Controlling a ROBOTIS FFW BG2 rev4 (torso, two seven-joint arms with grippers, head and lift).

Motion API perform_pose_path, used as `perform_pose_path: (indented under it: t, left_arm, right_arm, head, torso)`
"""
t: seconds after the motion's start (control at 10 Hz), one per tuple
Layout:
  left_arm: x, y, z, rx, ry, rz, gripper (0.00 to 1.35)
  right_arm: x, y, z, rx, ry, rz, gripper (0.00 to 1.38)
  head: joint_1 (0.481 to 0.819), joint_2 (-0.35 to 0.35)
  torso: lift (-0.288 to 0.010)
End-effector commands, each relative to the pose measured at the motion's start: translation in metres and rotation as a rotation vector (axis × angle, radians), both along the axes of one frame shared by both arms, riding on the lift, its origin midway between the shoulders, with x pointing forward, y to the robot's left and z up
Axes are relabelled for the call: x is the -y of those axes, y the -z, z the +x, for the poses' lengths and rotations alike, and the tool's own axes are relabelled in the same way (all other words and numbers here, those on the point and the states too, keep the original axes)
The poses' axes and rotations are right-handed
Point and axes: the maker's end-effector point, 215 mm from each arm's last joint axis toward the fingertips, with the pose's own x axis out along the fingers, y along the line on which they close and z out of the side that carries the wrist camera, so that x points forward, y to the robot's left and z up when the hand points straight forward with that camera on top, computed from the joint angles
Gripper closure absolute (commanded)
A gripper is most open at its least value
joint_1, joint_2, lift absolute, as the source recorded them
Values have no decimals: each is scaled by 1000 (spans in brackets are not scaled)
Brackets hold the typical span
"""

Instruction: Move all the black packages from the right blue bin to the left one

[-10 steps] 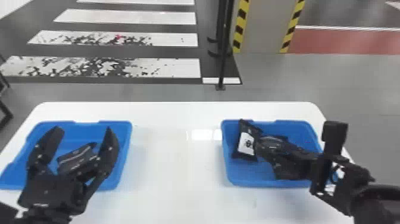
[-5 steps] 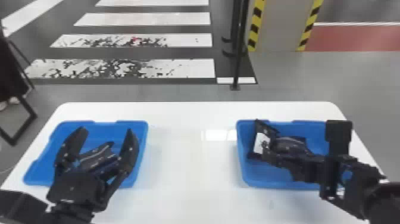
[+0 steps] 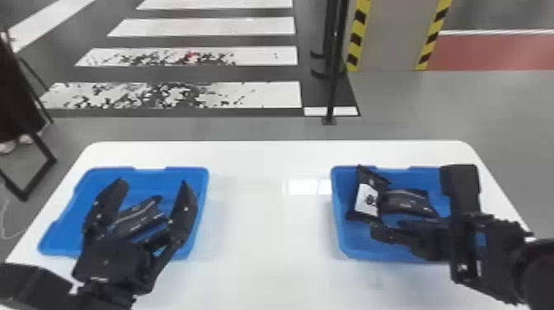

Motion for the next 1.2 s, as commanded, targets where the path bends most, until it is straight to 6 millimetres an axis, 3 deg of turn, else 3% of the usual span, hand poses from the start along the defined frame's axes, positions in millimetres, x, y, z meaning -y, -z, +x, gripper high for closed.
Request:
perform_pose_path:
  t: [0.0,0.2,0.4,0.6,0.8,1.1]
  left_arm:
    - [0,1,0,2,3,1,122]
    - [1,1,1,4,6,-1,122]
    - [2,1,1,5,12,1,122]
    - [1,2,1,5,11,-2,122]
    - [1,3,1,5,12,-2,122]
    - [2,4,1,9,15,-2,122]
  right_arm:
    - [19,1,4,-55,15,-62,220]
    - [57,3,19,-105,60,-150,217]
    - [82,6,16,-181,86,-206,217]
    - [96,5,9,-227,98,-244,216]
    - [103,5,16,-236,104,-264,216]
    - [103,18,11,-273,95,-269,214]
  head:
    - [695,25]
    - [695,-3]
    - [695,-56]
    - [695,-83]
    - [695,-102]
    - [695,-111]
  torso:
    - [-132]
    - [-132]
    - [-132]
    - [-132]
    - [-132]
    - [-132]
